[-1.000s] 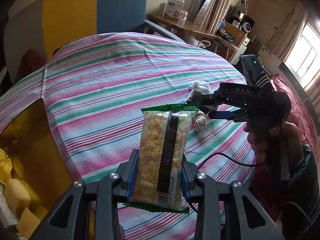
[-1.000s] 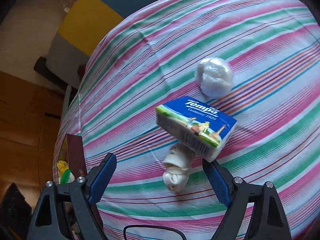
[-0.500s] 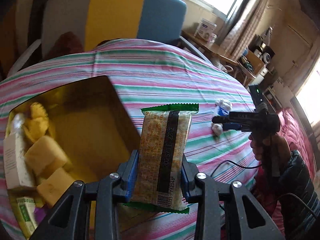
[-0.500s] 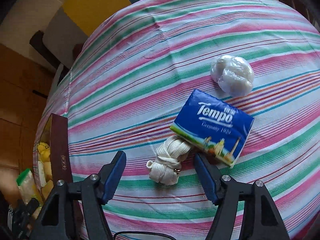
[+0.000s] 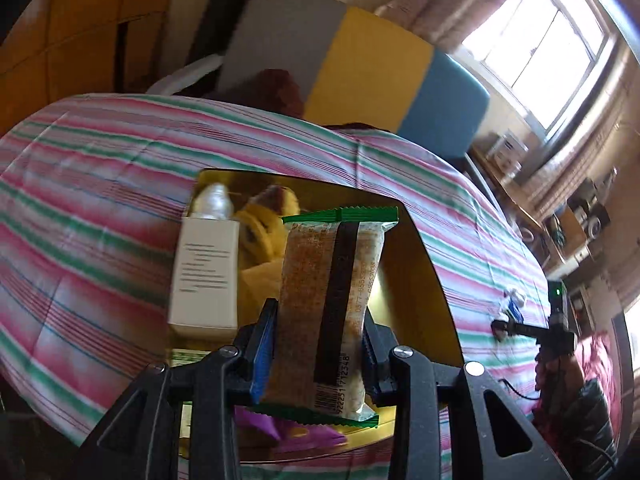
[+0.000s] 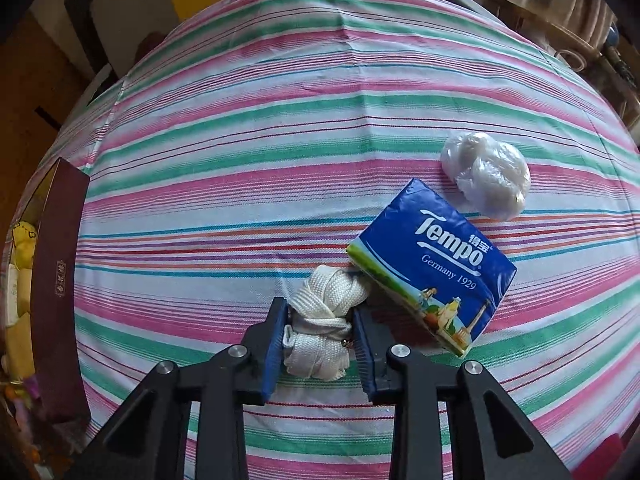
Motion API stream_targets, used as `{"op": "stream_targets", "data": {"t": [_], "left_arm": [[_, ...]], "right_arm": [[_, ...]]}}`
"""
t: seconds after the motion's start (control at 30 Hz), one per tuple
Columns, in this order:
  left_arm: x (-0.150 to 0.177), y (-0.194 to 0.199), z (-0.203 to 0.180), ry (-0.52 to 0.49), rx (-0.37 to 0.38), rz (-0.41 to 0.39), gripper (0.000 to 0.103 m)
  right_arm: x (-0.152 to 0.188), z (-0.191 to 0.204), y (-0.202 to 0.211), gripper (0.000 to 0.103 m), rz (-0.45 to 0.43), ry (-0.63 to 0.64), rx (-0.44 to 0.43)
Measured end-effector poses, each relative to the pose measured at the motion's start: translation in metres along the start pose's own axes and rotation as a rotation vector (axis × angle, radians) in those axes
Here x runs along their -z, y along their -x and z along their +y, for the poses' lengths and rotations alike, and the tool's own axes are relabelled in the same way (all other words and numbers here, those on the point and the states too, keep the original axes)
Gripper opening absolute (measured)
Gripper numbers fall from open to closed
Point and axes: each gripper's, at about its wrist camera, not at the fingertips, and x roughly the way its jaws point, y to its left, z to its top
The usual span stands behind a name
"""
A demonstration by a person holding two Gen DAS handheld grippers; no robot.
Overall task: Organize objects
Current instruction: 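Carry the biscuit packet over the tray while the right tool grasps the white rope knot, then lower the biscuit packet into the gold tray and open the left tool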
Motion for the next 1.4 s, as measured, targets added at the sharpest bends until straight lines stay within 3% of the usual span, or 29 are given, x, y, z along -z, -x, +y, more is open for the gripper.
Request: {"op": "stream_targets", "data": {"t": [0.13,0.4,0.63,0.8,1.07,1.4], "left_arm": [[-0.004,-0.010,0.004,0.033,0.026,0.014,0.036],[-0.032,-0.063,-0.029,0.023,0.054,0.076,0.036],[-0.061,-0.135,-0.033,0.010,-0.068,0.143,0.036],[-0.062,-0.159,-0.031,-0.013,-0.122,0.162,0.042],[-0.054,-0.134,-0.033,-0.035,-0.089,0.132,0.046],[-0.037,-0.070,-0.038,-0.112,-0.141,0.004,0.046]], "right_arm": [[0.001,0.005,0.001,0.032,-0.010,0.042,0.045],[0.001,0.008,0.002,0.032,-0.021,0.090,0.087],[-0.003,0.012,0.000,0.032,-0.024,0.101,0.092],[-0.004,0.014,0.000,0.032,-0.026,0.105,0.091],[0.000,0.023,-0.004,0.032,-0.027,0.105,0.089],[0.002,0.024,-0.001,0.032,-0.030,0.113,0.097]]}}
